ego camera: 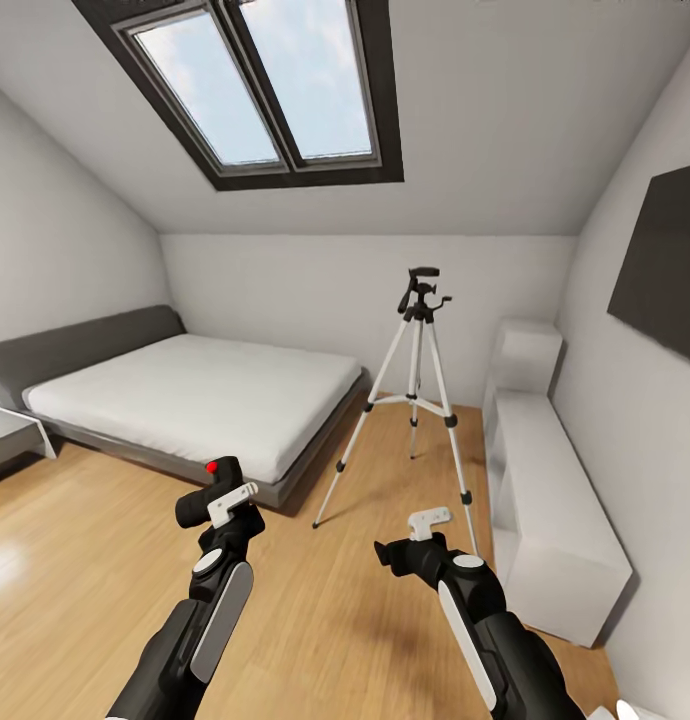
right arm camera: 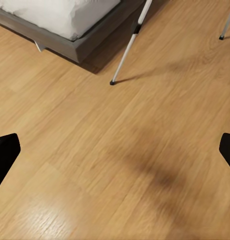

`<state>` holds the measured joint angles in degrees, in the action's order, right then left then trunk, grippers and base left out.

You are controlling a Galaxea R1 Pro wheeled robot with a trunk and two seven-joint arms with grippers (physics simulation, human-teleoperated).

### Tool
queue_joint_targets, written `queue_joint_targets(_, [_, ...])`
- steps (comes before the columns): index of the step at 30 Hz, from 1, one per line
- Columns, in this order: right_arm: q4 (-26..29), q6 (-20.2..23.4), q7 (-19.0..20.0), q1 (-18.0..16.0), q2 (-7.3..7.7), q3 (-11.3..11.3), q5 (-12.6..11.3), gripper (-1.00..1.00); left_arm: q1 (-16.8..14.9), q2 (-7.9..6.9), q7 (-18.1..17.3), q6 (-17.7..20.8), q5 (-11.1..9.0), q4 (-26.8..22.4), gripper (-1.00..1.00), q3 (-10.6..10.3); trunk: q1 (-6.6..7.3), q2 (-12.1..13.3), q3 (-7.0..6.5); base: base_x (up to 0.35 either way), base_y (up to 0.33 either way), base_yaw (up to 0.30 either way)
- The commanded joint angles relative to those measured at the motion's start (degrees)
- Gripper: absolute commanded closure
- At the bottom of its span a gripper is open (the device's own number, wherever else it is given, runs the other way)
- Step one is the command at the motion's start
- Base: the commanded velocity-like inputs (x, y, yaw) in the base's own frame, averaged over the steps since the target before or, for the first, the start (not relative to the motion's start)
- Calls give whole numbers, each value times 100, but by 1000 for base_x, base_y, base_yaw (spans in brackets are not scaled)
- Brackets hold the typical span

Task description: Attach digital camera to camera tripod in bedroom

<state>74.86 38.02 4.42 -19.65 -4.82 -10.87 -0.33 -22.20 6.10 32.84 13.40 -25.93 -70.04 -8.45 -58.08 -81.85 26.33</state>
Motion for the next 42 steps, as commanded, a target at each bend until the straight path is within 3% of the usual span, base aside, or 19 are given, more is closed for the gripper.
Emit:
queue_joint_targets(1, [6, 29, 15, -4, -1, 8, -3, -100, -4, -2, 29, 26, -18, -9, 100, -8, 23, 38, -12, 0, 0, 0])
queue_joint_targets(32, [-39, 14, 2, -4, -6, 12, -19, -100, -4, 2, 21, 58, -57, -3, 100, 13, 703, 1281, -568, 0, 0, 0])
queue_joint_targets(42, [-448, -34, -4, -4, -12, 50, -2, -100, -4, -3, 25, 71, -61, -15, 100, 10, 923, 1682, -748, 0, 0, 0])
